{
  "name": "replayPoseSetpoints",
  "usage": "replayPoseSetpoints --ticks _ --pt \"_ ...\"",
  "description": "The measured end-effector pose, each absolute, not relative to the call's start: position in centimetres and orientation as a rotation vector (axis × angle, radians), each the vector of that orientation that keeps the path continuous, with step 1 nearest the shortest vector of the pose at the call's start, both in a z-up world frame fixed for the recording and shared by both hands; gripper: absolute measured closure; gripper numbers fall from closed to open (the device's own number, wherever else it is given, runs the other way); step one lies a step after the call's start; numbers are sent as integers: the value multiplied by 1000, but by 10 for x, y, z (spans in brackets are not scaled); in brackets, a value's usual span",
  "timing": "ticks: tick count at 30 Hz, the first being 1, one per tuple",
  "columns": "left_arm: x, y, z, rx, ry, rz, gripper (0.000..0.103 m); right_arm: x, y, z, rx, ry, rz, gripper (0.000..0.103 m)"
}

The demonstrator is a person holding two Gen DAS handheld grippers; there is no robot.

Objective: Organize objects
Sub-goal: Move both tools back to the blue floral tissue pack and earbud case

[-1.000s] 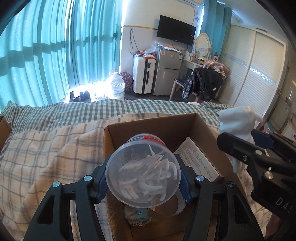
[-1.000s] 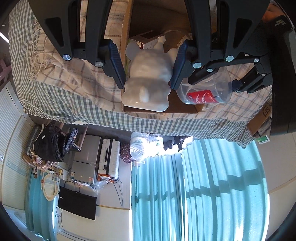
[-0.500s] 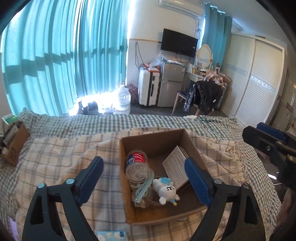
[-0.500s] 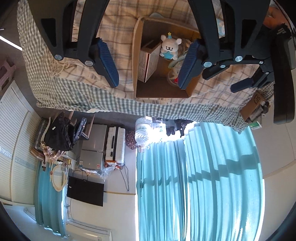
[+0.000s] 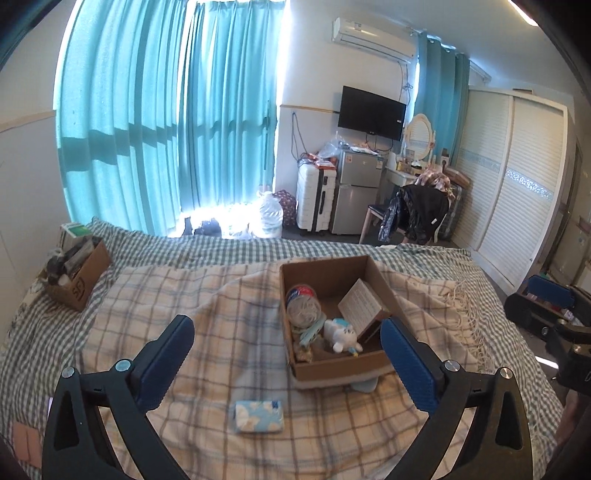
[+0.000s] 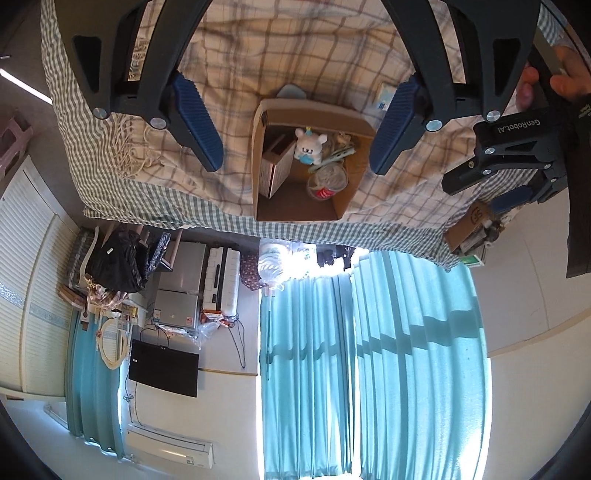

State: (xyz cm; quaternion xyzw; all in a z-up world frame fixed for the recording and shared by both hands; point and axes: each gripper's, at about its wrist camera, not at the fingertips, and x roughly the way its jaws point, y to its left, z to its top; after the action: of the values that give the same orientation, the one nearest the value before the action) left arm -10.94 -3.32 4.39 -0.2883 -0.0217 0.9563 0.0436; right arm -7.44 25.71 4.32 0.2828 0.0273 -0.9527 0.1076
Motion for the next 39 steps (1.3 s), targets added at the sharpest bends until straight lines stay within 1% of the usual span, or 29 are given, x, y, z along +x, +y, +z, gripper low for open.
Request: replayPoseSetpoints --ticks 3,8,10,15,20,25,28,32,39 --pt "-97 -42 34 -893 -61 2947 0 -59 254 37 836 101 -2812 12" --pt "-86 -59 9 -915 -19 2979 0 -50 248 16 871 174 -2809 7" --pt "-86 -65 -6 -947 -10 2976 0 -53 246 3 885 176 -2805 5" --pt "-97 -77 -43 -1033 -69 2978 0 -78 242 -42 975 102 -2769 5" --pt "-116 -76 -90 -1151 -60 2972 0 -105 234 -92 1073 192 -2764 5" --pt "-134 -66 -133 -1234 -56 2944 0 -127 246 -140 1162 124 -2795 5" --pt "-140 -57 -160 -1295 -21 2913 0 -128 256 -167 1230 66 -2827 5" --pt "-146 -52 -178 -1340 -35 2860 0 -137 264 -177 1264 -2 -2794 5" --pt "-170 -47 -204 -1422 -53 2810 0 -161 255 -200 1359 14 -2735 5"
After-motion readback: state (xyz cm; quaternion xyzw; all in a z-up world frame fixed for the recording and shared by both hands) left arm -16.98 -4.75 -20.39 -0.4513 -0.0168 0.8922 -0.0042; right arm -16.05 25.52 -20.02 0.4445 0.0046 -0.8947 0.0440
